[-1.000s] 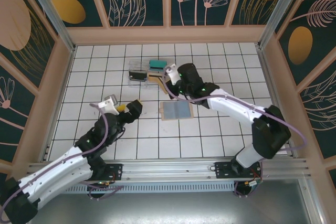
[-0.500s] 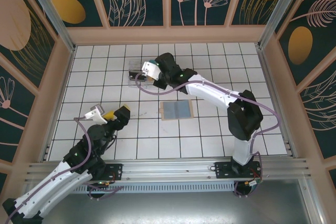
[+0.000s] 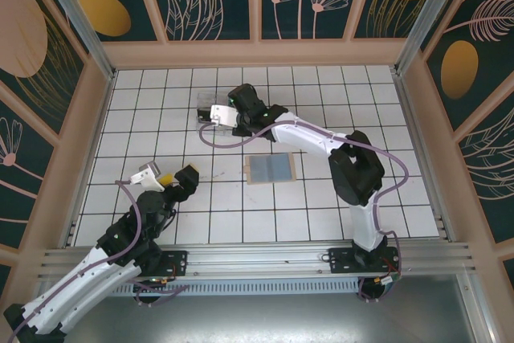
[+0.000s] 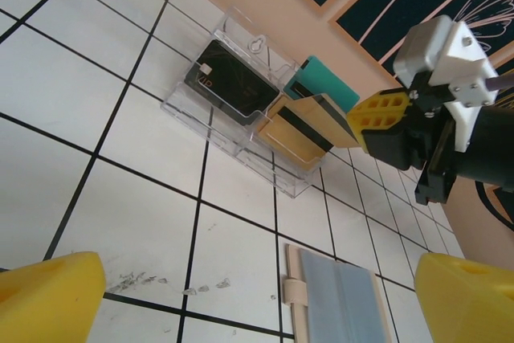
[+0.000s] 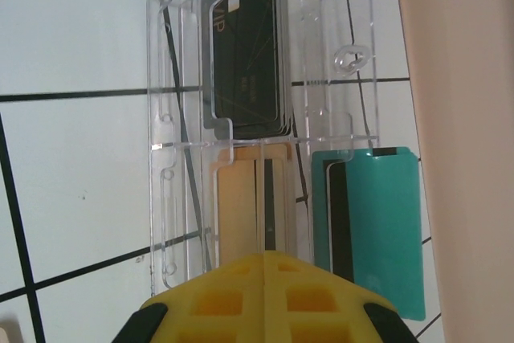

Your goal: Take the credit cards out of the card holder

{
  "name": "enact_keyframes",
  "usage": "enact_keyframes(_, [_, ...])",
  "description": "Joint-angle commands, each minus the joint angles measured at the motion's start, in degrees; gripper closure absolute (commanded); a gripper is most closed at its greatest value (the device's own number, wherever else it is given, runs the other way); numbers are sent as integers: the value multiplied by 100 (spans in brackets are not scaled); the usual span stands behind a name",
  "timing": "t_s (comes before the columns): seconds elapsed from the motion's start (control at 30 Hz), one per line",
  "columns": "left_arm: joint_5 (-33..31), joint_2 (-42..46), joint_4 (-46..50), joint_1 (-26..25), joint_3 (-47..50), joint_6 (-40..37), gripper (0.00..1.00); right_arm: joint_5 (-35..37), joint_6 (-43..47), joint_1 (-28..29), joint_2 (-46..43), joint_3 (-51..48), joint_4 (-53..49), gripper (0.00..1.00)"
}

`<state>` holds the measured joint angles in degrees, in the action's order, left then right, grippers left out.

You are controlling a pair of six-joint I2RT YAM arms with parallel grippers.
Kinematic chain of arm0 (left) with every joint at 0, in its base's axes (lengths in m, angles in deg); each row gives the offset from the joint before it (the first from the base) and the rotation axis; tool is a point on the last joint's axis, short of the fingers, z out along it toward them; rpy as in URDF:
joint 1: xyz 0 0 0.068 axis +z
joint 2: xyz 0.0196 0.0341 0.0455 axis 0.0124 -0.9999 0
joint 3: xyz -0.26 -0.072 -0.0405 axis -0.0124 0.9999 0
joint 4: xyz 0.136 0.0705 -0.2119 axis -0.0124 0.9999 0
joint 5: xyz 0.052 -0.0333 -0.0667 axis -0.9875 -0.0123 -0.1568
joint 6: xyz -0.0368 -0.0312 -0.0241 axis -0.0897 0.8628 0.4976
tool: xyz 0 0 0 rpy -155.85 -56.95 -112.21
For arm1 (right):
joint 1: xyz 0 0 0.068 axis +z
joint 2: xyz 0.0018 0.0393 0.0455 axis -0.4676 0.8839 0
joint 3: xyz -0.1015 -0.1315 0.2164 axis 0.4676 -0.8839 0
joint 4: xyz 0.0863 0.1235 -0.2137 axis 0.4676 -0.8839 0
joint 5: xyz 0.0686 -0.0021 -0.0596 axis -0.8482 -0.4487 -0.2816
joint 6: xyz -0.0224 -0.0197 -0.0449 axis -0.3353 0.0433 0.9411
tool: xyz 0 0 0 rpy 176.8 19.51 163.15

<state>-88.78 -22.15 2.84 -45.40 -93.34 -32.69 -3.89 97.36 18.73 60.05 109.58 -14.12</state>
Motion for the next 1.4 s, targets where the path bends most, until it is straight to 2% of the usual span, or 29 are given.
enact_keyframes(0.0, [-94, -1, 123, 13, -151, 19, 1, 139, 188, -44, 190, 217, 15, 100])
enact_keyframes(0.7, [-134, -13, 151, 13, -134, -8, 1, 52, -44, -257, 786, 427, 2, 100])
enact_keyframes(1.37, [-102, -72, -12, 13, -20, 0, 1, -81, -225, -249, 548, 714, -140, 100])
